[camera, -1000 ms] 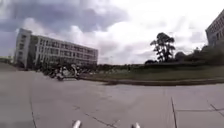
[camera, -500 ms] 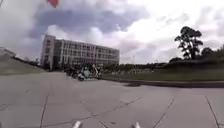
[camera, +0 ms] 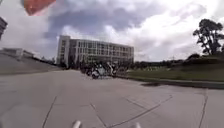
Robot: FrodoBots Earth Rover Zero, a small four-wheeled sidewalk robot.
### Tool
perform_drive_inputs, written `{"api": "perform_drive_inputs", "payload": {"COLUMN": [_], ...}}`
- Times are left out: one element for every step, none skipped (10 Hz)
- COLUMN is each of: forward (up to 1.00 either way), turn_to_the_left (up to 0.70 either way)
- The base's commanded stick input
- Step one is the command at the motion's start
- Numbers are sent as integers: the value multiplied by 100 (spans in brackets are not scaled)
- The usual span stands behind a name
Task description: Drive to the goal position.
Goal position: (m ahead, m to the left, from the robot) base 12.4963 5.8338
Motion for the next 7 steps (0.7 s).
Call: {"api": "perform_drive_inputs", "payload": {"forward": [70,70,70,70,70,70,70], "turn_to_the_left": [13,30,35,35,35,35,32]}}
